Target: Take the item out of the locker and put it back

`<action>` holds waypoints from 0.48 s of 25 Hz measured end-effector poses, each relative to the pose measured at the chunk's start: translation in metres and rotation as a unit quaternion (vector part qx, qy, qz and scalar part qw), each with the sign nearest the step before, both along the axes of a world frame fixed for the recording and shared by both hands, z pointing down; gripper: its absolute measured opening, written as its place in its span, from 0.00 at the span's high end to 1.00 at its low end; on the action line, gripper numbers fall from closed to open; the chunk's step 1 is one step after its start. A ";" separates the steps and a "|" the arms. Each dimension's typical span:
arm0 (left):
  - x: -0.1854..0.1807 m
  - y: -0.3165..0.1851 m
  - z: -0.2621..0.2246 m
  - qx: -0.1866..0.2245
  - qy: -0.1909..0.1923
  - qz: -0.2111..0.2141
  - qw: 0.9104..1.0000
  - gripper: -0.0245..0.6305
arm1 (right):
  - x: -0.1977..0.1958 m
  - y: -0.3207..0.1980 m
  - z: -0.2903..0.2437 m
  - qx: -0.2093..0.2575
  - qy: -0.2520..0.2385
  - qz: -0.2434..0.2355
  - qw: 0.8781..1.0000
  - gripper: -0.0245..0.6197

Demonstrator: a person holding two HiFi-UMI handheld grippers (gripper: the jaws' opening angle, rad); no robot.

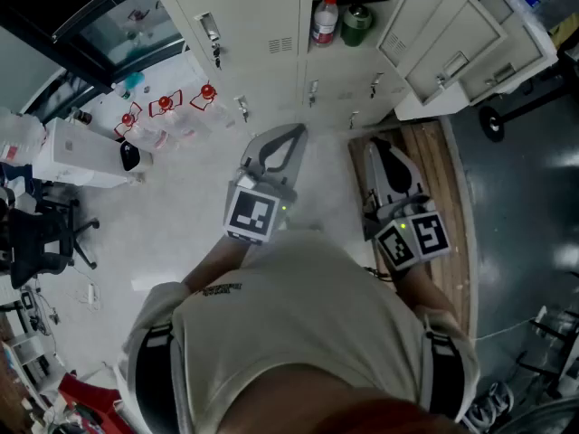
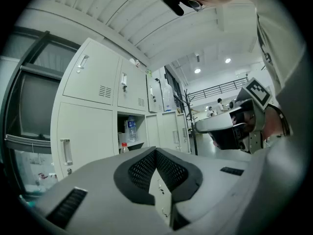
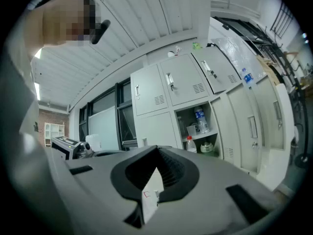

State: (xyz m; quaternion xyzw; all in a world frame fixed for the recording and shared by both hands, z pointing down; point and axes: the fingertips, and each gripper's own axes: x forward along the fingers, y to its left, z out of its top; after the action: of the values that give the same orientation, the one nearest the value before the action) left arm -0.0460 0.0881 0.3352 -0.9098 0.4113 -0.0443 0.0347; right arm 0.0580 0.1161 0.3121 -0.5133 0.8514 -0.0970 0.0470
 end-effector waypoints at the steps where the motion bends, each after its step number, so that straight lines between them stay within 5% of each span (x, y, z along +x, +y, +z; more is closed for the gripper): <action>1: -0.001 -0.001 0.000 0.000 0.001 -0.003 1.000 0.94 | 0.000 -0.001 0.001 -0.003 -0.001 -0.003 1.000 0.96; 12: 0.008 -0.007 0.002 -0.008 0.001 -0.003 1.000 0.94 | 0.006 -0.008 0.006 -0.007 -0.004 -0.010 1.000 0.96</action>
State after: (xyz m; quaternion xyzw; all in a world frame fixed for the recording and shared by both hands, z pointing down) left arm -0.0378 0.0811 0.3369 -0.9088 0.4137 -0.0466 0.0271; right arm 0.0639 0.1081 0.3180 -0.5050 0.8554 -0.1055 0.0455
